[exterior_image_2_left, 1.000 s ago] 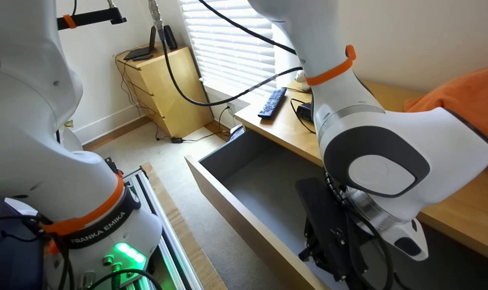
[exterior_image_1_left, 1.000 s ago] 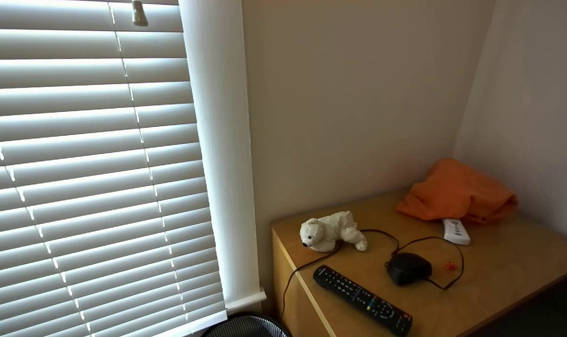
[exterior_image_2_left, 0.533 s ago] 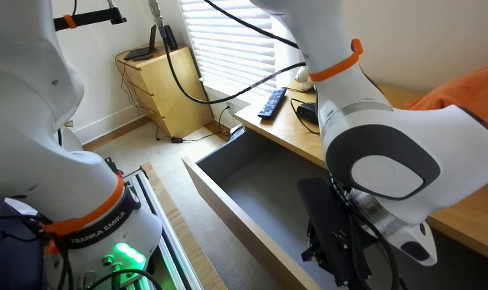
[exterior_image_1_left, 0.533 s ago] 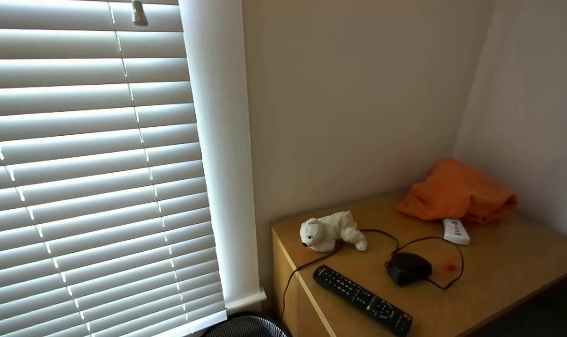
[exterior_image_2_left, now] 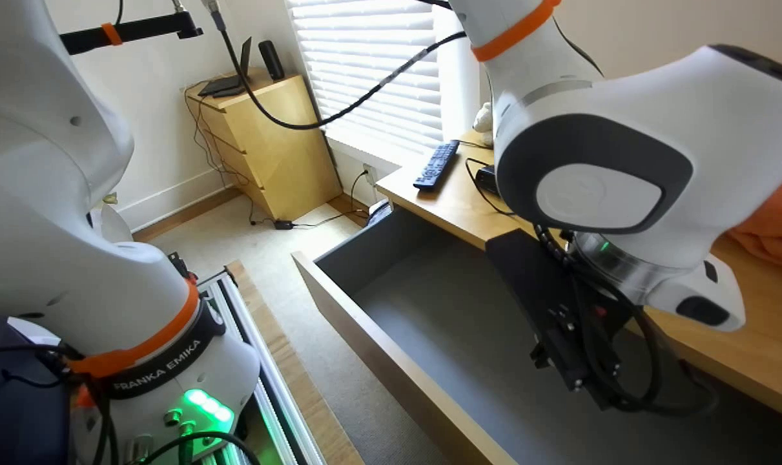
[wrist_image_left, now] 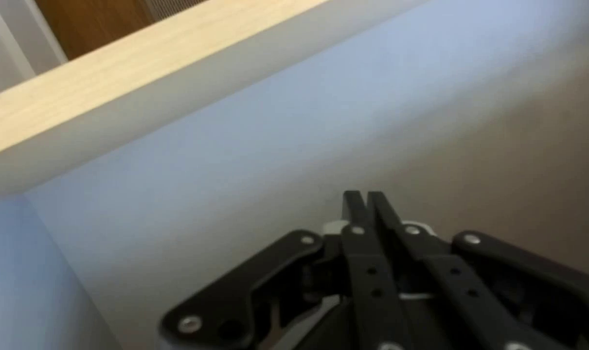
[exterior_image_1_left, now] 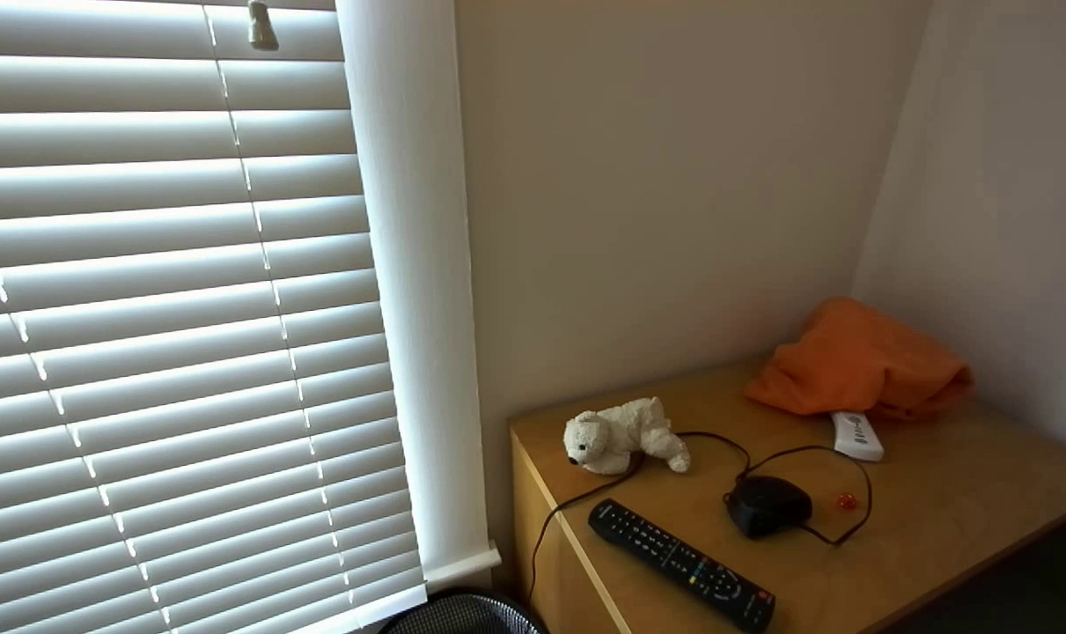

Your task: Open the top drawer

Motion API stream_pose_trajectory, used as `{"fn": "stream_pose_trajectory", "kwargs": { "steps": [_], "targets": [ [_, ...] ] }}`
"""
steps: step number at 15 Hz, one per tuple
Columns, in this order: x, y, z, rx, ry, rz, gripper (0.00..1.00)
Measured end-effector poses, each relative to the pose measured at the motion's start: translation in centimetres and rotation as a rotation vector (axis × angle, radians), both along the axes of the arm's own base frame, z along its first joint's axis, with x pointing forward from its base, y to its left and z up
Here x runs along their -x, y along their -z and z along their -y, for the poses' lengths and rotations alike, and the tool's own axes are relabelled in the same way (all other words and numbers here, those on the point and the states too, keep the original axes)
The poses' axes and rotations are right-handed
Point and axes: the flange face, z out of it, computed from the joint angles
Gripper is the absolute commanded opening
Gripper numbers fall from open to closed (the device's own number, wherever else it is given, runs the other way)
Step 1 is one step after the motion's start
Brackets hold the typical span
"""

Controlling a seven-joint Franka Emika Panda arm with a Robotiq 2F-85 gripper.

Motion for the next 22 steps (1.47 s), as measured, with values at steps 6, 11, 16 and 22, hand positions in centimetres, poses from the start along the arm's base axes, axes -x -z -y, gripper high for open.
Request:
{"fn": "stream_pose_trajectory", "kwargs": {
  "steps": [6, 11, 16, 22],
  "targets": [
    [-1.0, -6.5, -5.0, 0.096, 0.057, 0.026, 0.86],
    [-0.9, -14.3, -7.8, 0.182, 0.132, 0.012, 1.00],
    [0.5, -21.0, -8.7, 0.261, 0.107, 0.038, 1.00],
    [1.4, -24.6, -9.3, 0.307, 0.069, 0.114, 1.00]
  ]
}}
